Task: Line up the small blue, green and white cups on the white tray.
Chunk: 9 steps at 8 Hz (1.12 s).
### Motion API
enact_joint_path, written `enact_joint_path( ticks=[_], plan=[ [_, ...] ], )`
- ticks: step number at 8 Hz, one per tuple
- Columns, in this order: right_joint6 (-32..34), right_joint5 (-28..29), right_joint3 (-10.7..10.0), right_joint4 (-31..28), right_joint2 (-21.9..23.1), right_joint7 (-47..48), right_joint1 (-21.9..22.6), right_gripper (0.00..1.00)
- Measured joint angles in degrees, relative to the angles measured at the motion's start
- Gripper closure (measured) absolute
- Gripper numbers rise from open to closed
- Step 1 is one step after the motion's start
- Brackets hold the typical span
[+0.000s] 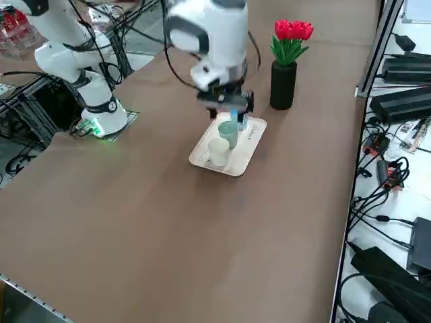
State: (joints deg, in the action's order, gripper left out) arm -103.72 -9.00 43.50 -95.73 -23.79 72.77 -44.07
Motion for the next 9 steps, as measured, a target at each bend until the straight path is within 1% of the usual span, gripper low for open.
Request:
enact_joint_path(
  ticks=[2, 5, 6, 7, 8, 9],
  plan=[
    [8.1, 0.0, 0.4, 6.8, 0.4, -16.4, -0.2, 0.0],
    [14.7, -0.9, -0.1, 11.0, 0.1, -39.0, -0.9, 0.0],
    [15.8, -1.4, -0.9, 12.3, 0.4, -46.6, -0.8, 0.0],
    [16.6, -1.4, -2.6, 13.4, 1.1, -53.3, 0.0, 0.0],
    [16.9, -1.0, -5.1, 14.1, 1.9, -58.4, 2.1, 0.0],
    [17.0, 0.2, -8.0, 14.6, 3.0, -63.7, 5.4, 0.0]
  ],
)
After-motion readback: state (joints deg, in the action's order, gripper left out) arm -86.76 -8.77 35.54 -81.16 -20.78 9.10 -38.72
